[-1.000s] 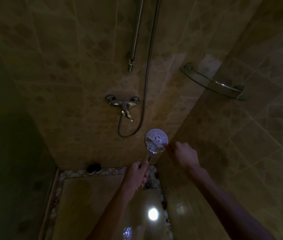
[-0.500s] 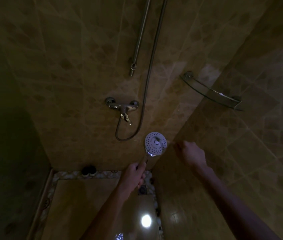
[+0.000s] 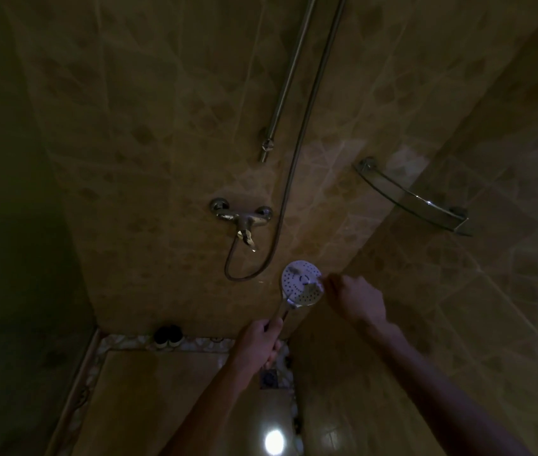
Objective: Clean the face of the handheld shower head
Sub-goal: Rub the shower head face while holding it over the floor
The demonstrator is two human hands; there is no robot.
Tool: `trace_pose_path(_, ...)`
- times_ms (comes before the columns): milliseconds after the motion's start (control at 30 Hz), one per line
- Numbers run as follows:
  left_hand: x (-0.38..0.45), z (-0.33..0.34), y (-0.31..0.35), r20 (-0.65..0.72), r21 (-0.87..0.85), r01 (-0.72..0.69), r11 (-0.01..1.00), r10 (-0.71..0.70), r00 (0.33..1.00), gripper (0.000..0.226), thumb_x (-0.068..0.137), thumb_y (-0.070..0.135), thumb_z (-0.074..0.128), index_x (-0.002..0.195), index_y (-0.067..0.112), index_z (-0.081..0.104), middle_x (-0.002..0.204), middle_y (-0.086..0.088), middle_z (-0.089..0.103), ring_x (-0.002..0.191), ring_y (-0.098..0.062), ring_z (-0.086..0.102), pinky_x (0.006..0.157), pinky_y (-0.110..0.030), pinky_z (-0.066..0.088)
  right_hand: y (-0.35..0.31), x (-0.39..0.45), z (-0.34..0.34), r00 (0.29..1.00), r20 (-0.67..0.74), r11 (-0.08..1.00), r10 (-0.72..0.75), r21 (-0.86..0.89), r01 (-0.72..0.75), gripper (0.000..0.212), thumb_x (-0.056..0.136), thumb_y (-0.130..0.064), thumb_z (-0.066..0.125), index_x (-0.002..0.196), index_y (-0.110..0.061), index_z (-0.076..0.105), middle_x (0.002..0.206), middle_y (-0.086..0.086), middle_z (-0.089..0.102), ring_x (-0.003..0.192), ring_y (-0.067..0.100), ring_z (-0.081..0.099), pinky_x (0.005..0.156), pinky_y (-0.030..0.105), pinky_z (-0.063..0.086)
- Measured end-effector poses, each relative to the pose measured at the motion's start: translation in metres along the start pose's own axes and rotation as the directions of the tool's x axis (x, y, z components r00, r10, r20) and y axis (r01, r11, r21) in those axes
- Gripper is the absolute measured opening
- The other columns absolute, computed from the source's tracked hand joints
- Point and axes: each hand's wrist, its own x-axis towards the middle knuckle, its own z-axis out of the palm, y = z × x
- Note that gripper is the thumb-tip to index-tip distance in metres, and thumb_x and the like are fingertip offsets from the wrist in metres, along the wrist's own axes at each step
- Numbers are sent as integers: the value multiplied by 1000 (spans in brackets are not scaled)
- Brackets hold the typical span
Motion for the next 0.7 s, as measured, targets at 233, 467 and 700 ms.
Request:
trace_pose_path(233,5,-2,-1,-8,-49,22,999,-22,1000,27,97,37,45,81,17,54,64,1,49,38,-4,38,35,-18,28,3,18,-2,998,-55,999,27,-32,-29,40,97,-48,30,95,-24,62,80,3,67,72,22,66,66,40,57)
trace_pose_path(467,4,-8,-5,-7,-48,38,998,-39,999,27,96,40,45,87,17,56,66,1,50,40,-4,39,37,-19,30,-13,0,10,987,46,985,-155,-67,158,41,98,-53,27,92,-27,58,79,0,64,71,18,65,62,35,55)
trace_pose_path(700,0,-6,-5,14,-22,18,1000,-17,1000,31,96,42,45,85,15,54,65,2,48,41,-4,38,37,-18,30,-2,1,-1,999,32,997,13,81,-16,38,100,-46,33,92,-19,60,73,-4,60,64,13,61,62,32,55)
